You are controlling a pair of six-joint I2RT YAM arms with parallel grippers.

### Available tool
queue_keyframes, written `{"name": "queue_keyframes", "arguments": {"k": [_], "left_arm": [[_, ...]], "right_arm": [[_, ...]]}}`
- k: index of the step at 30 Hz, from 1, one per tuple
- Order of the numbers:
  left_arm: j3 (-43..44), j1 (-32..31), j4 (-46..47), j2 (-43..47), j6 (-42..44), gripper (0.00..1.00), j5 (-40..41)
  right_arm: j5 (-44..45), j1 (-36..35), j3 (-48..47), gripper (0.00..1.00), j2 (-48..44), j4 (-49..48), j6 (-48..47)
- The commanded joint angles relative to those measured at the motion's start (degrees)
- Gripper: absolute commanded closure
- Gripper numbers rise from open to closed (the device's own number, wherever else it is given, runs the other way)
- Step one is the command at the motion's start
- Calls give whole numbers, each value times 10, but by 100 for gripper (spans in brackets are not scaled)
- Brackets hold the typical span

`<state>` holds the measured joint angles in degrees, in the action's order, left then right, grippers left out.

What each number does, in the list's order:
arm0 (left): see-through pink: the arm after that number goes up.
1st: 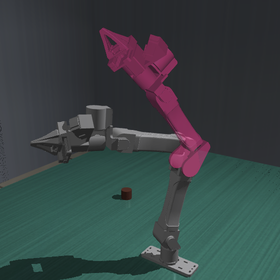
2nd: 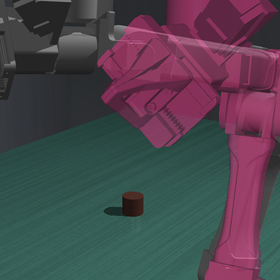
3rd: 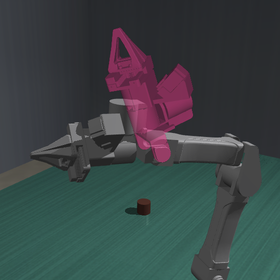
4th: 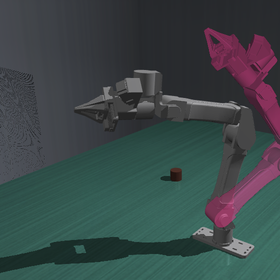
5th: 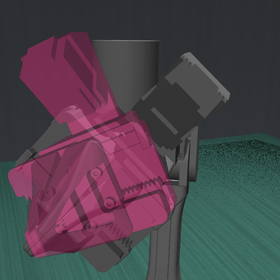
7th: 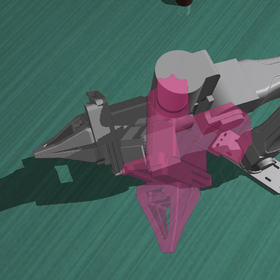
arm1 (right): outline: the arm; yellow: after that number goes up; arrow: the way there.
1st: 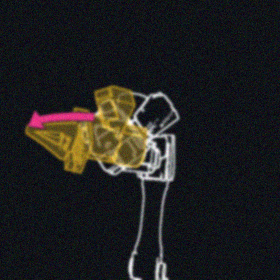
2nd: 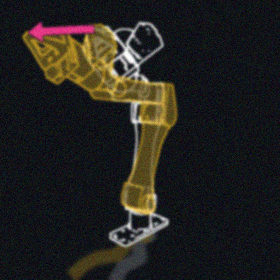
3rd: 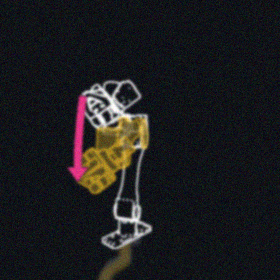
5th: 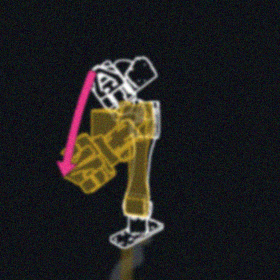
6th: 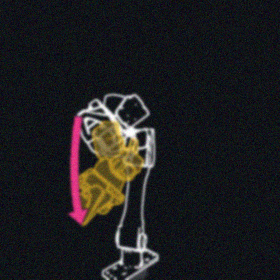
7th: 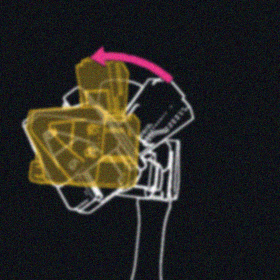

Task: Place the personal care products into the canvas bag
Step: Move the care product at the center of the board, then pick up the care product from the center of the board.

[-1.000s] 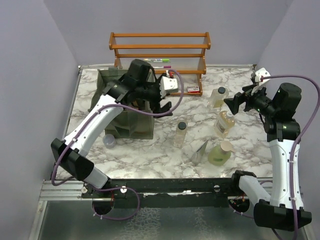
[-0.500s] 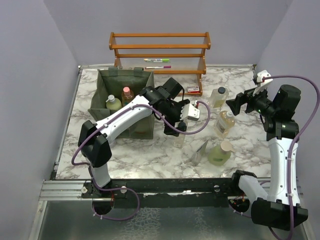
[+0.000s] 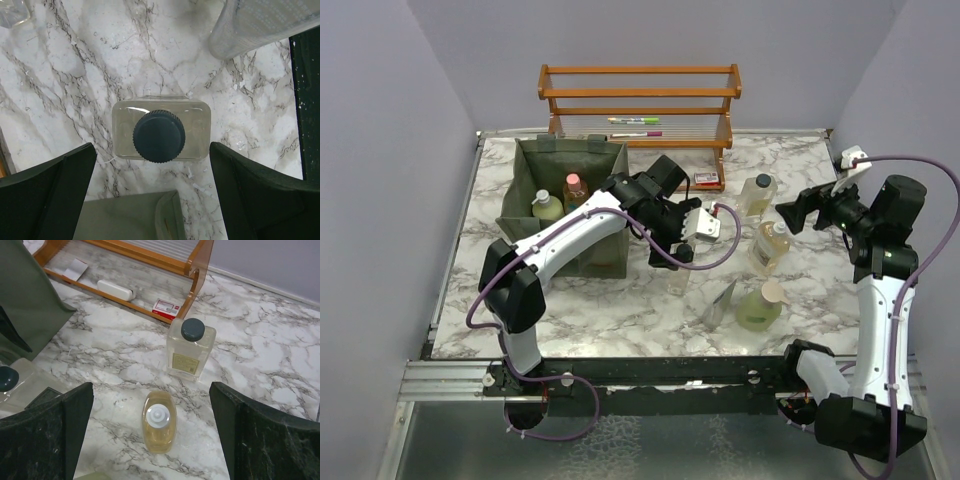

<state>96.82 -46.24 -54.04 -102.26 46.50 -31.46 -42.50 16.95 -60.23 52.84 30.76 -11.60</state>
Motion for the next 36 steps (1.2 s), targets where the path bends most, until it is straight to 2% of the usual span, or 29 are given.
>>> {"name": "queue_keyframes", "arguments": {"k": [1, 18, 25, 28, 30, 32, 36], "left_arm": [[-1, -3, 14, -15, 12, 1, -30], [-12, -9, 47, -51, -17, 1, -67], [-15, -9, 48, -55, -23, 9, -54], [-19, -8, 54, -48, -23, 19, -46], [-16, -8, 52, -45, -24, 32, -45], [-9, -8, 49, -42, -26, 50, -50], [5, -9, 34, -22, -28, 73, -67]], "right_arm": [[-30, 10, 8, 1, -8, -25, 14], [-38, 11, 27, 1, -13, -36, 15], [-44, 11, 34, 1, -14, -41, 15], [-46, 11, 34, 1, -13, -43, 15], [-46, 11, 35, 1, -12, -43, 16], [-45, 11, 35, 1, -13, -43, 16], [-35, 11, 28, 1, -11, -37, 8]]}}
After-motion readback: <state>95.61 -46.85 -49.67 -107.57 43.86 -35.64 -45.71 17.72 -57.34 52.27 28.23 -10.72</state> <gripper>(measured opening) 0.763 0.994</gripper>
